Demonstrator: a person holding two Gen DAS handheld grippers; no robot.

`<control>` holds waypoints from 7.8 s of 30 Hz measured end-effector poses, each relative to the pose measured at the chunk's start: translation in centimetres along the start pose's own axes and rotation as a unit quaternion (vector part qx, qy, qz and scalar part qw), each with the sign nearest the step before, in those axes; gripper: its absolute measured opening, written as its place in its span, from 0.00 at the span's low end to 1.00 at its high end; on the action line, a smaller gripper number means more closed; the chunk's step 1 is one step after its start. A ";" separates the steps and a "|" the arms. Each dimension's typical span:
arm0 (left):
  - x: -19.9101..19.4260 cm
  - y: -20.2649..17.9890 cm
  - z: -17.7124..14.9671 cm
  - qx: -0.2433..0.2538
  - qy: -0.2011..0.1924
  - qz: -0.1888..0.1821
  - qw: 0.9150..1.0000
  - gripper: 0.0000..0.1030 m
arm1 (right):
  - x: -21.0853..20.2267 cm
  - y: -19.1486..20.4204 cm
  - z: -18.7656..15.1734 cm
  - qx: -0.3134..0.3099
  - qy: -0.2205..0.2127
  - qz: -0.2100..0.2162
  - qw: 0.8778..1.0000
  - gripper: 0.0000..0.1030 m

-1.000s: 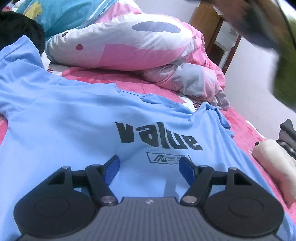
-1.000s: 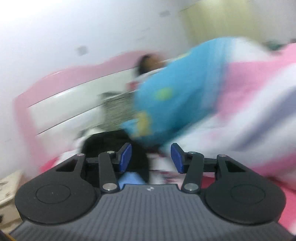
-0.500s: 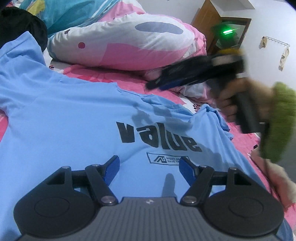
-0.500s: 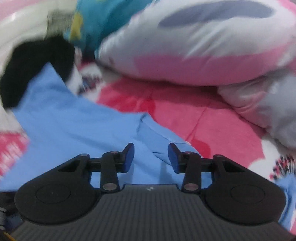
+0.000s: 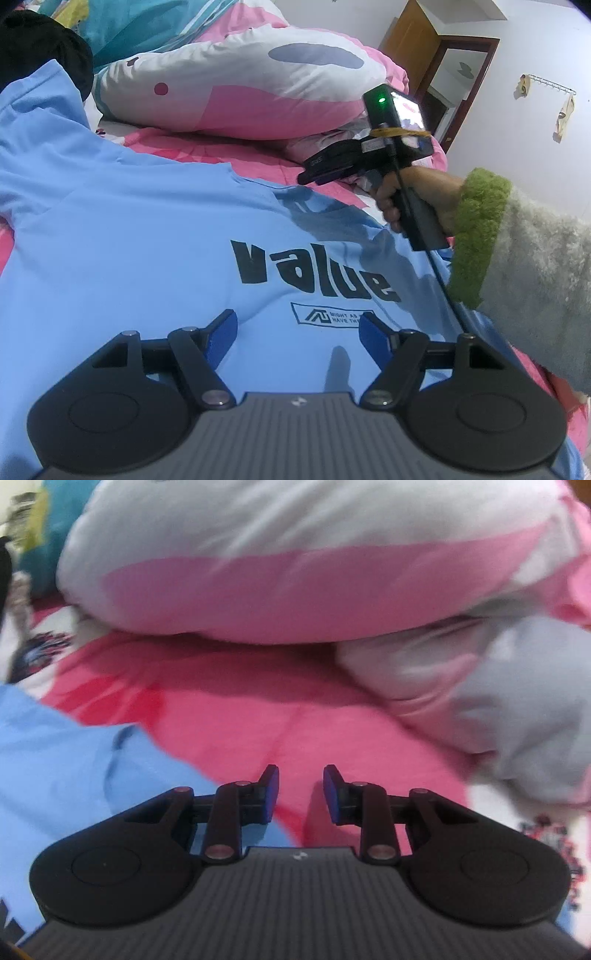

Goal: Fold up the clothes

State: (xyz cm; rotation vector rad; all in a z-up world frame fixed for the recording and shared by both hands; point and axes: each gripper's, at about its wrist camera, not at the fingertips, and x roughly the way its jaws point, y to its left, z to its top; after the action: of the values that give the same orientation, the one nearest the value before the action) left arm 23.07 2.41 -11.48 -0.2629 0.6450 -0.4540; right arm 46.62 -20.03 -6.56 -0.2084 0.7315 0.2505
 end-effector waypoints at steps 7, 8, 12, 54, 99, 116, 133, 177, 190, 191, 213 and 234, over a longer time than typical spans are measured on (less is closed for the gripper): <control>0.1 0.0 0.0 0.002 0.000 0.002 1.000 0.72 | -2.3 3.0 0.8 0.030 0.015 0.161 0.986 0.24; 0.1 0.0 0.0 0.001 -0.001 0.002 1.000 0.72 | -1.7 3.8 1.2 0.026 0.024 0.175 0.984 0.24; 0.1 0.1 0.0 -0.002 -0.002 -0.001 1.000 0.72 | 2.0 6.3 2.2 0.018 0.062 0.172 0.983 0.24; 0.3 0.1 -0.1 0.004 -0.002 0.000 1.000 0.74 | -7.3 -7.6 -3.9 0.099 -0.048 0.027 0.994 0.03; -1.5 -4.4 3.3 0.023 0.008 0.000 1.000 0.74 | -12.5 -18.2 -13.3 0.267 0.050 0.033 0.962 0.49; 14.3 -18.8 2.9 0.253 0.106 0.013 0.962 0.74 | -12.3 -27.2 -16.3 0.399 -0.059 -0.001 0.915 0.03; 15.4 -16.5 1.9 0.229 0.084 0.010 0.970 0.83 | -13.4 -22.4 -15.8 0.343 0.111 0.066 0.930 0.26; 14.5 -11.3 3.8 0.086 0.070 -0.085 0.990 0.83 | -13.9 -3.6 -9.9 -0.150 0.004 0.004 0.989 0.42; 12.6 -12.5 4.9 0.113 0.015 -0.059 0.992 0.82 | -13.8 -22.4 -19.2 0.555 -0.005 0.109 0.825 0.48; 12.5 -13.0 5.1 0.123 0.009 -0.056 0.991 0.81 | -13.2 -22.1 -19.6 0.557 -0.002 0.113 0.823 0.48; 16.0 -16.3 7.4 0.108 0.058 -0.098 0.988 0.07 | -14.1 -23.5 -15.7 0.448 -0.100 0.133 0.878 0.01; 19.7 -10.5 4.9 -0.247 0.173 -0.296 0.906 0.49 | -4.5 -15.3 -2.9 0.278 0.097 0.247 0.923 0.10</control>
State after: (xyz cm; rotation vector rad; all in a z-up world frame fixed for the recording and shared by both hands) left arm 36.71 -15.78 -14.01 -0.8910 1.0310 -0.9331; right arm 46.12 -36.08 -4.09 0.5087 1.0184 0.4927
